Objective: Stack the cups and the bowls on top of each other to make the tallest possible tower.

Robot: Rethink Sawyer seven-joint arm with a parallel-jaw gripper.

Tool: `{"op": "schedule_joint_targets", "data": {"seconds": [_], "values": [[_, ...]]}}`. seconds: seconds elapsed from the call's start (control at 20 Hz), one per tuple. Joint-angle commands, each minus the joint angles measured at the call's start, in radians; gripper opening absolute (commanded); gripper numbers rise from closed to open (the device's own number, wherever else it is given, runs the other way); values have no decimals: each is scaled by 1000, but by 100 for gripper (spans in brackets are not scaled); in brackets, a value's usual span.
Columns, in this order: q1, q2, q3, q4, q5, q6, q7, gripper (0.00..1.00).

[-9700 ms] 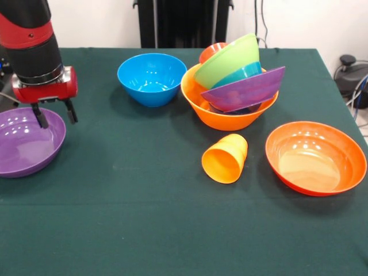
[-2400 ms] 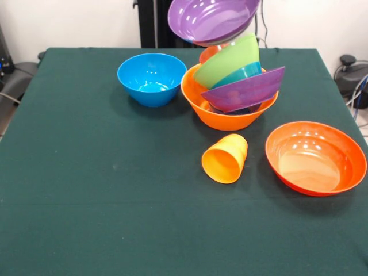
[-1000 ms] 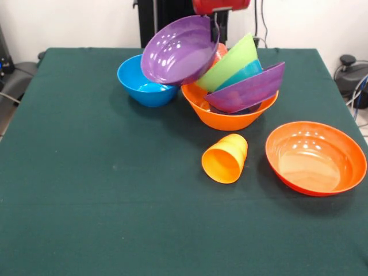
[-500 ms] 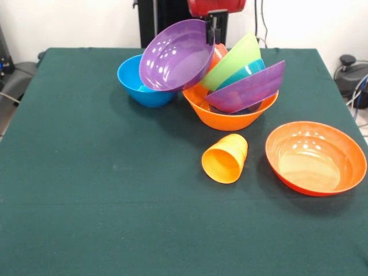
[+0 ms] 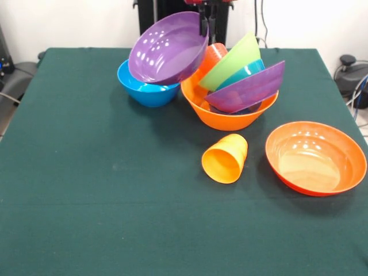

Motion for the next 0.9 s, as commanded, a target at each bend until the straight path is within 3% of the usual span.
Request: {"op": "schedule_joint_targets", "data": {"seconds": [0.05,0.35,0.75,0.9], "values": [[-13,-66,35,56,11,127,-86,0],[-17,-217,67,97,108,237,-128,0],[120,-165,14,90,62,170,67,0],[153,-162,-5,101,62,146,99,0]]}}
